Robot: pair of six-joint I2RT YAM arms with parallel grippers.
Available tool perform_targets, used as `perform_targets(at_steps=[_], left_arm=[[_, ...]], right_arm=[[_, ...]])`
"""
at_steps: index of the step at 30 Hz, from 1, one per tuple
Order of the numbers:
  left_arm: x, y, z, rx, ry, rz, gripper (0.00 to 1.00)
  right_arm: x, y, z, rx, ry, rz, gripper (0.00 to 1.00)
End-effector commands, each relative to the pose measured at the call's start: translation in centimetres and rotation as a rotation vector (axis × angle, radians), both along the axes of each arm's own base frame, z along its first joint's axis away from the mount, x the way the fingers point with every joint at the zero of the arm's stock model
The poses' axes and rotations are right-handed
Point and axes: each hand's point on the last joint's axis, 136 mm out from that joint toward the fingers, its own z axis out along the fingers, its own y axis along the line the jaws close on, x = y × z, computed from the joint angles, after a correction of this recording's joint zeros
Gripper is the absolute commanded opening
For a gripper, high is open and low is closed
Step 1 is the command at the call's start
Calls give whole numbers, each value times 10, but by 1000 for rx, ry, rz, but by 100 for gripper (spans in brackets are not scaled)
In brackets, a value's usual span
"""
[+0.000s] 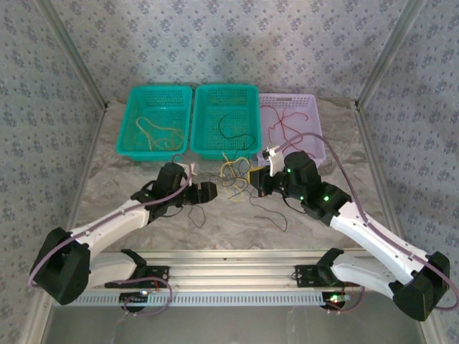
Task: Untangle the cables
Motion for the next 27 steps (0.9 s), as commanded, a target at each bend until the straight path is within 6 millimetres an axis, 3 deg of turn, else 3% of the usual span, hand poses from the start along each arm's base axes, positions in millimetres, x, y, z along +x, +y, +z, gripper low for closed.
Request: perform_targets(at_steps=[1,4,9,11,16,23,27], left_arm=[[8,-5,2,14,-55,-17,58],[13,-4,-2,40,-59,-11,49],[22,5,-8,128,-83,11,49],[24,9,-7,155,-100,21,51],[25,24,6,212,-169,48,71],[18,24,14,223,-215,6,77],[11,13,17,191,-245,-71,79]], right_arm=[[-2,3,29,78,-39,17,0],[-5,3,31,90,-38,25,0],[-8,2,35,101,-44,29,0],[-9,1,35,96,-42,34,0],[-11,1,33,95,-42,40,0],[-12,4,37,115,-42,53,0],[-16,8,42,131,-40,88,0]])
